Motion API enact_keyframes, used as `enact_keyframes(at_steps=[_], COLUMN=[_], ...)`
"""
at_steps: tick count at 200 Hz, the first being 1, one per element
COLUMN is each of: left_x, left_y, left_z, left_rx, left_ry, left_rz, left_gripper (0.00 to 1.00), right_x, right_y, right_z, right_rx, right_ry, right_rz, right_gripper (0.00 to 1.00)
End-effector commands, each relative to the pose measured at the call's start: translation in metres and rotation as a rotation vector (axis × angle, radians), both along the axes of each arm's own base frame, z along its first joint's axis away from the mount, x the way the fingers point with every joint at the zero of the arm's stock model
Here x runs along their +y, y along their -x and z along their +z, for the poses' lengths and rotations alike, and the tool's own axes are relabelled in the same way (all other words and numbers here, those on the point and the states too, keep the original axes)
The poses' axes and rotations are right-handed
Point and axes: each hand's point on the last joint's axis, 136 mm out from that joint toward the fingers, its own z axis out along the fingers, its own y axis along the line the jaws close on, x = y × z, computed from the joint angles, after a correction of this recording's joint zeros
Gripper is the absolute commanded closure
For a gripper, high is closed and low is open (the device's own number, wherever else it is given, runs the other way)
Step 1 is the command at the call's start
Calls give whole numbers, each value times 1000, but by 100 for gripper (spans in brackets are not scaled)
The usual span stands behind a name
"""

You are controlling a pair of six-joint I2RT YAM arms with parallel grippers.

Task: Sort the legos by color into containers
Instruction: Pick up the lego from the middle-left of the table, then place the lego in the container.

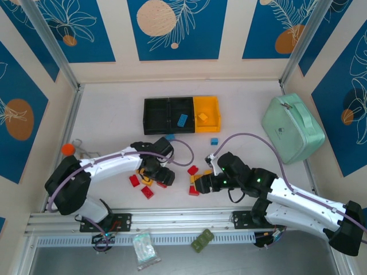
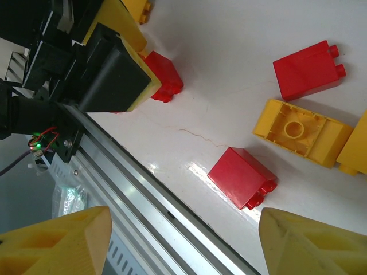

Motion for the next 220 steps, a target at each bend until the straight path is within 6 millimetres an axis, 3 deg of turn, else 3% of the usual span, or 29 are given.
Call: enact_keyframes(at_steps=[1, 33, 86, 124, 161, 220], left_x=[2, -1, -4, -9, -13, -1], left_y=[2, 3, 1, -8, -36, -103], left_z=[-11, -20, -21, -7, 23, 70], left_rx=[5, 20, 16, -24, -97, -203], left_ry=[-45, -61, -64, -43, -13, 27], left_rz=[6, 2, 1, 11, 35, 147], left_gripper=[31, 38, 58, 64, 65, 65], right_x=[2, 2, 1, 1, 0, 2], right_y=[2, 2, 1, 0, -7, -29], right_z=[3, 3, 0, 1, 7, 28], right_rx=[-6, -8, -6, -11, -42, -104], right_ry=[-22, -20, -23, -27, -37, -67], right_rz=[7, 8, 3, -2, -30, -87], right_gripper=[32, 32, 32, 33, 33, 33])
